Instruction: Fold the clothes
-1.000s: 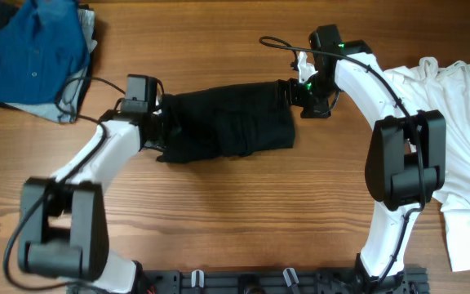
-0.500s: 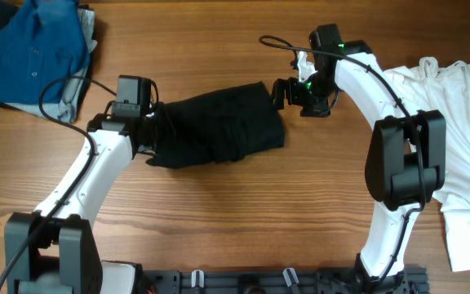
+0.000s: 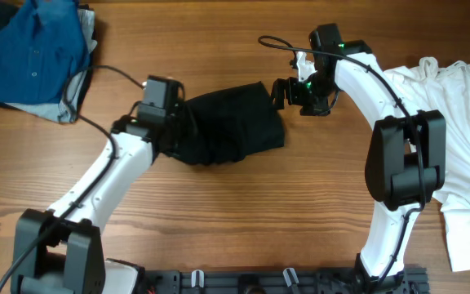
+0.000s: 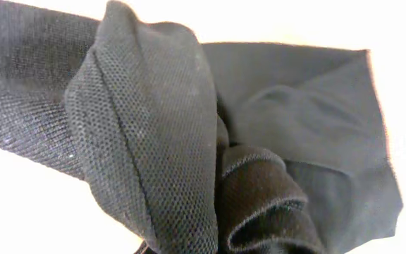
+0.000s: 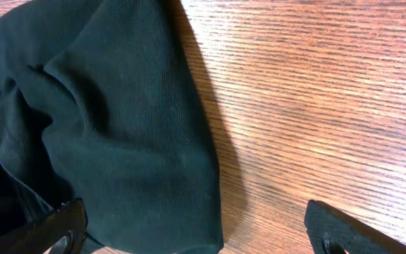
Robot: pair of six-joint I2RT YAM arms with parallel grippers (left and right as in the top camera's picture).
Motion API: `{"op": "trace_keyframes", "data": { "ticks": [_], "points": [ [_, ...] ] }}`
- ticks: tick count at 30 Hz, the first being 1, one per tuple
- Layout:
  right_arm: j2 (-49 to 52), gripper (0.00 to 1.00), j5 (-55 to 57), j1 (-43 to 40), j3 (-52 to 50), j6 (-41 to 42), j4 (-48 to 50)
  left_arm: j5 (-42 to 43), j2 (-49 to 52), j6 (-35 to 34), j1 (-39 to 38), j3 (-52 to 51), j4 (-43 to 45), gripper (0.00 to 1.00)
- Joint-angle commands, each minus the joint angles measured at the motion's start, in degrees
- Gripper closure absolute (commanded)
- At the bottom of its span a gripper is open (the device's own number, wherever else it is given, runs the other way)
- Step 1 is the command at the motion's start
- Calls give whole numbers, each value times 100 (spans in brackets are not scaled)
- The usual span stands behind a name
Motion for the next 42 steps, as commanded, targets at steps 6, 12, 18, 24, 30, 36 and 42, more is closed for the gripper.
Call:
{"op": "trace_keyframes", "data": {
  "ticks": [6, 12, 18, 24, 30, 36, 42],
  "points": [
    [-66, 0, 96, 17, 114, -251, -61, -136, -149, -297, -708, -9, 420, 96],
    [-66, 0, 350, 17, 114, -275, -83, -162, -149, -450, -861, -9, 448, 96],
    [-55, 14, 376, 20, 111, -422, -125, -249, -149, -470, -846, -7, 452, 96],
    [144, 96, 192, 17, 85, -339, 83, -245, -149, -470, -846, 17, 448, 96],
    [299, 96, 103, 24, 9, -308, 212, -245, -149, -472, -846, 24, 455, 96],
    [667, 96, -59, 24, 9, -306, 168, -245, -149, -470, -846, 146, 450, 96],
    [990, 96, -190, 24, 9, -269, 173, -245, -149, -470, -874, 350, 409, 96]
  ]
}}
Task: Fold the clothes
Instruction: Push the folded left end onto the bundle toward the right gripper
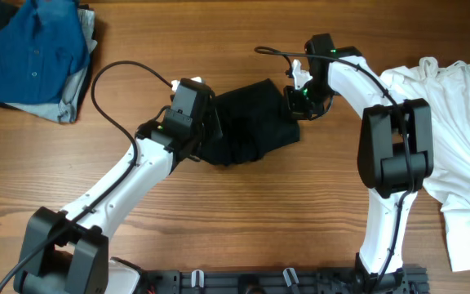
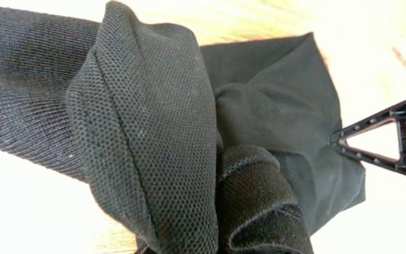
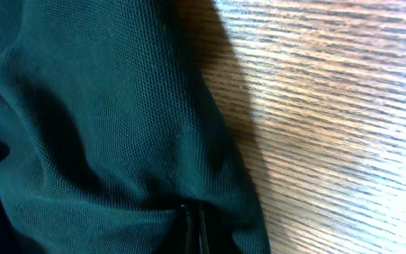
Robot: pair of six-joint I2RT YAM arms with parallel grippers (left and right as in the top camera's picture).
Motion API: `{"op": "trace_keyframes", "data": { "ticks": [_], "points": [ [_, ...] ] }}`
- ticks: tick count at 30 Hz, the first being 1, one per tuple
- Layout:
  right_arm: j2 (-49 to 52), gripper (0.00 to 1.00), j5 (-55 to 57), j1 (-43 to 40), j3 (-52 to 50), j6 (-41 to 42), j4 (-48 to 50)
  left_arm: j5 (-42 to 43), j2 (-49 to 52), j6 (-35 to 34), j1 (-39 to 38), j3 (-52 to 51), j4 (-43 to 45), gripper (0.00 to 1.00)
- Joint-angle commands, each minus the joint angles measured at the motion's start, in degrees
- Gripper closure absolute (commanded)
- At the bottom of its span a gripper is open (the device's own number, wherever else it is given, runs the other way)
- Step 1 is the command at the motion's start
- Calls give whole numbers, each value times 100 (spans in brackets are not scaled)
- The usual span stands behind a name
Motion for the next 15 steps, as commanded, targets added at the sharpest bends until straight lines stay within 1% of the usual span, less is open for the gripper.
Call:
{"op": "trace_keyframes", "data": {
  "ticks": [1, 10, 15],
  "points": [
    [361, 96, -129, 48, -2, 42, 7, -74, -149, -79, -70, 313, 13, 96],
    [361, 96, -131, 138, -15, 46, 46, -76, -146, -76, -682, 715, 15, 96],
    [363, 96, -129, 225, -15, 48, 63, -76, -87, -79, -1005, 726, 83, 96]
  ]
}}
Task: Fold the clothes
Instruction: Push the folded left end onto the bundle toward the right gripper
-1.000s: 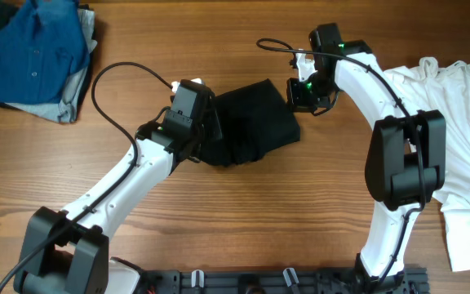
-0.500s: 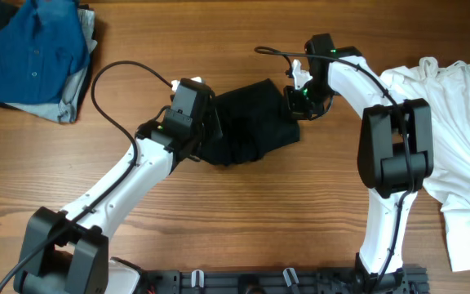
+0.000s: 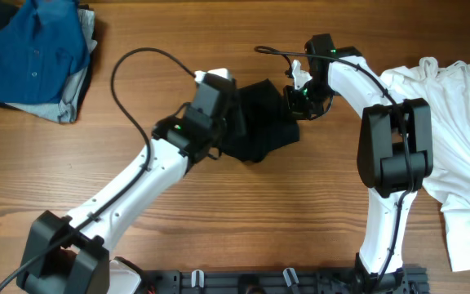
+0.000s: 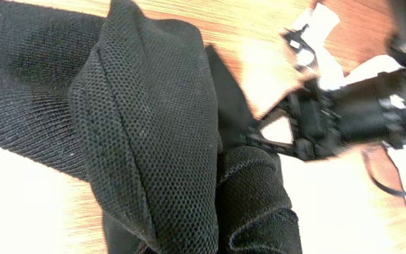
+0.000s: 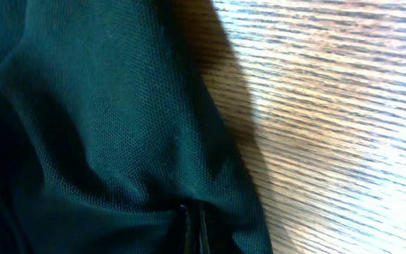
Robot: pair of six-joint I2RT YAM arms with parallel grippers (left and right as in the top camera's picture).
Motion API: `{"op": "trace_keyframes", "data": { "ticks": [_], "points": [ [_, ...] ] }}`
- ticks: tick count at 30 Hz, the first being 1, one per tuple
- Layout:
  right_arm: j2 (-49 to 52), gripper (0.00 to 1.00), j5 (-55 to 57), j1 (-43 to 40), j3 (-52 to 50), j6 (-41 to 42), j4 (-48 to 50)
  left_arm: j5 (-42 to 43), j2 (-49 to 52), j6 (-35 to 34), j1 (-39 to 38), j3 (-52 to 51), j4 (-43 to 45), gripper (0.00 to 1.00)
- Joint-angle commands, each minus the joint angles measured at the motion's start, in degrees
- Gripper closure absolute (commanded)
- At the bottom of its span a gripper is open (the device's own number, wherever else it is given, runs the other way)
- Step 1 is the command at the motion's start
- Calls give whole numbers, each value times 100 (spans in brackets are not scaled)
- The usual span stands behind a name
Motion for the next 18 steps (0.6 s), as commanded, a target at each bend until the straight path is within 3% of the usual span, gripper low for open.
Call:
{"op": "trace_keyframes", "data": {
  "ticks": [1, 18],
  "points": [
    [339, 96, -50, 234, -24, 31, 42, -15, -61, -72, -260, 149, 37, 96],
    [339, 96, -50, 315, -24, 44, 39, 83, 1250, -529, -461, 151, 509, 96]
  ]
}}
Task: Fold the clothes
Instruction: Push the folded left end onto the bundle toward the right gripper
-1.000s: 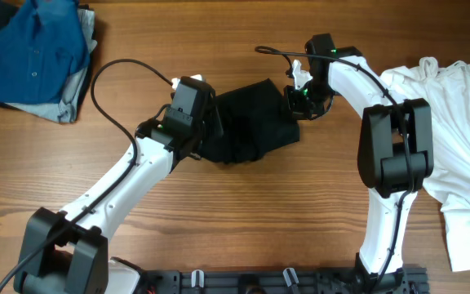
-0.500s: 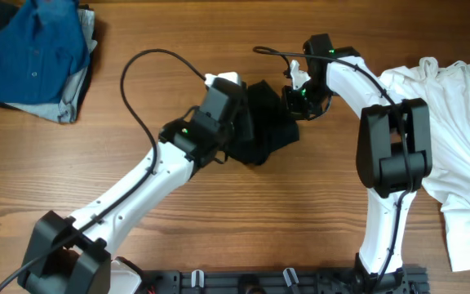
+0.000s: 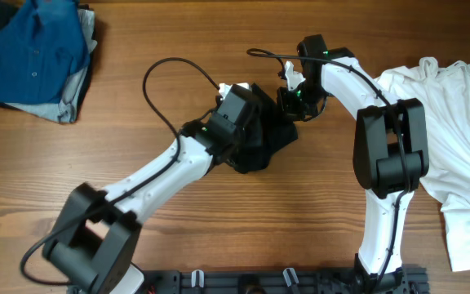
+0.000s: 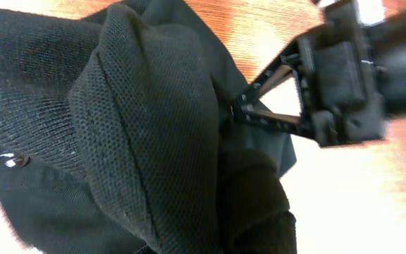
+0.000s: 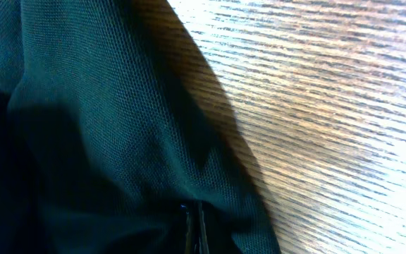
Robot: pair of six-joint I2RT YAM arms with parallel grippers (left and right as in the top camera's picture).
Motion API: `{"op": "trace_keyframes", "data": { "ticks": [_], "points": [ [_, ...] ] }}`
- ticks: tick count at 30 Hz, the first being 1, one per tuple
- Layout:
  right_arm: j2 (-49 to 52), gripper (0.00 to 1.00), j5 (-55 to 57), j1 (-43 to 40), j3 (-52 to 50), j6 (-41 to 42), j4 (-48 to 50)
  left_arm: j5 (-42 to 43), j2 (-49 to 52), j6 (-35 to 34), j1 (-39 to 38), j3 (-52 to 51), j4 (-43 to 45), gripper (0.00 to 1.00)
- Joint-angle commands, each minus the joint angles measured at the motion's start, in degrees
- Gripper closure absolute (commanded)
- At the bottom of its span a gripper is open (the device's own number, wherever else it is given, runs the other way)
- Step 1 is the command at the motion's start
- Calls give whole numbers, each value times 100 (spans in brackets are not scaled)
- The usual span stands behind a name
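Observation:
A black garment (image 3: 261,152) lies bunched in a small heap at the table's upper middle. My left gripper (image 3: 250,129) is shut on a thick fold of it; in the left wrist view that fold (image 4: 139,141) fills the picture and hides the fingertips. My right gripper (image 3: 289,103) is shut on the garment's right edge, and its closed fingertips (image 5: 192,219) pinch the dark cloth against the wood. The two grippers stand close together, and the right gripper's fingers (image 4: 277,106) show in the left wrist view just beyond the fold.
A pile of blue and grey clothes (image 3: 35,53) sits at the far left corner. A white garment (image 3: 455,122) is spread along the right side. The left arm's cable (image 3: 166,73) loops over the table behind the heap.
My left gripper has moved further right with its fold, up close to the right gripper. The garment is gathered into a tighter heap. The right gripper holds the same edge.
At first the garment lay stretched out, the left gripper shut on its left end and the right gripper open beside its right edge. Then the right gripper was shut on that edge. The left gripper has been further right at each moment, doubling the cloth over.

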Motion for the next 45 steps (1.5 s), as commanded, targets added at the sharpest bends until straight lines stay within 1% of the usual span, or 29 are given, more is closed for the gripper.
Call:
{"op": "trace_keyframes", "data": {
  "ticks": [1, 4, 6, 8, 9, 10, 12, 15, 16, 18, 22, 25, 31, 34, 45],
  "points": [
    [332, 96, -26, 122, -24, 42, -11, 168, 444, -232, -35, 136, 315, 96],
    [332, 96, -26, 122, -24, 42, -11, 289, 595, -422, -37, 142, 501, 96],
    [332, 96, -26, 122, -24, 39, -4, 289, 605, -487, -35, 142, 527, 78],
    [332, 96, -26, 122, -24, 39, 2, 289, 603, -487, -37, 142, 544, 39],
    [332, 96, -26, 122, -24, 39, 0, 315, 603, -487, -37, 142, 557, 34],
    [332, 96, -26, 122, -24, 42, 0, 341, 603, -490, -35, 142, 575, 25],
    [332, 96, -26, 122, -24, 42, -2, 407, 603, -487, -35, 142, 597, 13],
    [332, 96, -26, 122, -24, 39, -2, 442, 603, -487, -37, 142, 619, 9],
    [332, 96, -26, 122, -24, 37, -4, 444, 603, -485, -37, 142, 638, 4],
    [332, 96, -26, 122, -24, 33, -7, 472, 603, -485, -35, 146, 684, 5],
    [332, 96, -26, 122, -24, 39, 9, 597, 603, -483, -37, 238, 785, 4],
    [332, 96, -20, 122, -24, 39, 31, 844, 603, -485, -37, 402, 789, 1],
    [332, 96, -4, 28, -24, 90, 142, 898, 603, -485, -37, 697, 782, 2],
    [332, 96, -4, -68, -24, 94, 122, 1043, 603, -487, -35, 699, 769, 2],
    [330, 95, 39, -455, -20, 219, 181, 1036, 603, -485, -37, 697, 745, 1]
  ]
}}
